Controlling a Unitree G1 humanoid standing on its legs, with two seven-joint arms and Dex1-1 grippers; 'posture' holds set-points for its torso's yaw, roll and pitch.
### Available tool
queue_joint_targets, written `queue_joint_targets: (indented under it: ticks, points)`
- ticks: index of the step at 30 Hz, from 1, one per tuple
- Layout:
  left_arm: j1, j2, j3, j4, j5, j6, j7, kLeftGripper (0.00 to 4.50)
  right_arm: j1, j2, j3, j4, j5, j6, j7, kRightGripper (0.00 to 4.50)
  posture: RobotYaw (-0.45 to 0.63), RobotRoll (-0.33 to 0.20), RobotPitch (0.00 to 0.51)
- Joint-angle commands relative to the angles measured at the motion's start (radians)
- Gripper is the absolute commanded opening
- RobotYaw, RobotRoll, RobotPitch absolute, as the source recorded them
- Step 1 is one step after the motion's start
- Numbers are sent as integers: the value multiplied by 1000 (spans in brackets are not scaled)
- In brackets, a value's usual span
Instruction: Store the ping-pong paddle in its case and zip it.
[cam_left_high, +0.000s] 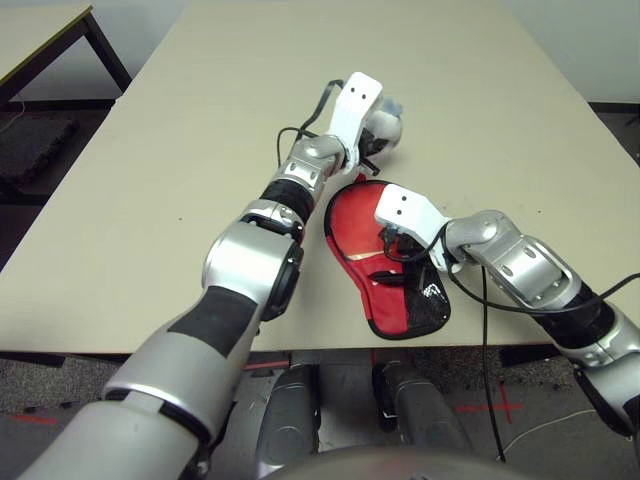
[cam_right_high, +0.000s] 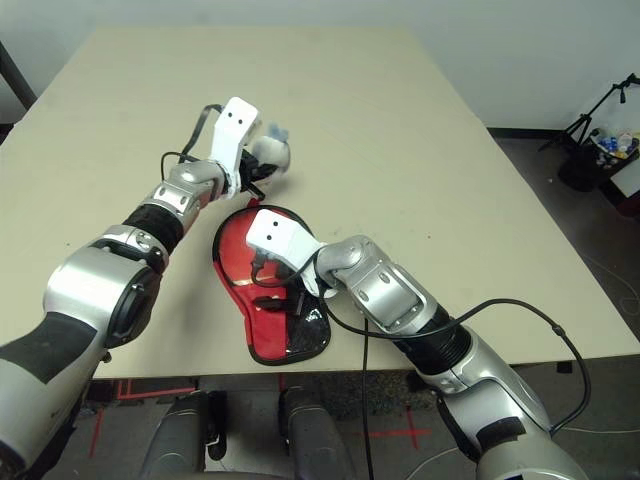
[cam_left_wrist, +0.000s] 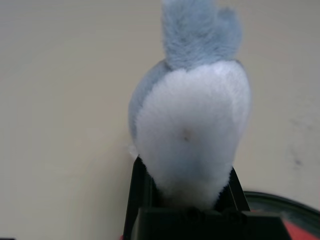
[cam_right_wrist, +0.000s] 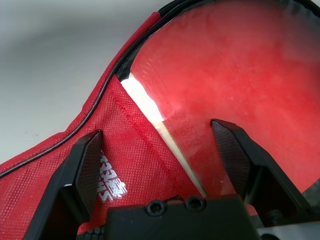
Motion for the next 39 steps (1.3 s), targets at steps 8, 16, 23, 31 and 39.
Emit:
queue_joint_targets:
  ticks: [8,16,23,31,39]
  points:
    - [37,-64,3,-10,12,6,-140,573,40,10,43,61,-15,52,-12,4500,-106,0,186]
    - [52,-62,8,-15,15,8,-183,572,30,27,41,87,-22,36,-14,4500,-95,0,179]
    - [11,-19,39,-43,-21,3,-330,2669,24,38,33,111,-33,22,-11,4500,-83,0,168]
    - [-21,108,32,-72,-13,-5,-451,4459,5,44,28,151,-41,-5,-3,4500,-62,0,147]
    - [-22,203,33,-109,-23,7,-537,4459,-12,51,26,190,-50,-33,4,4500,-50,0,129]
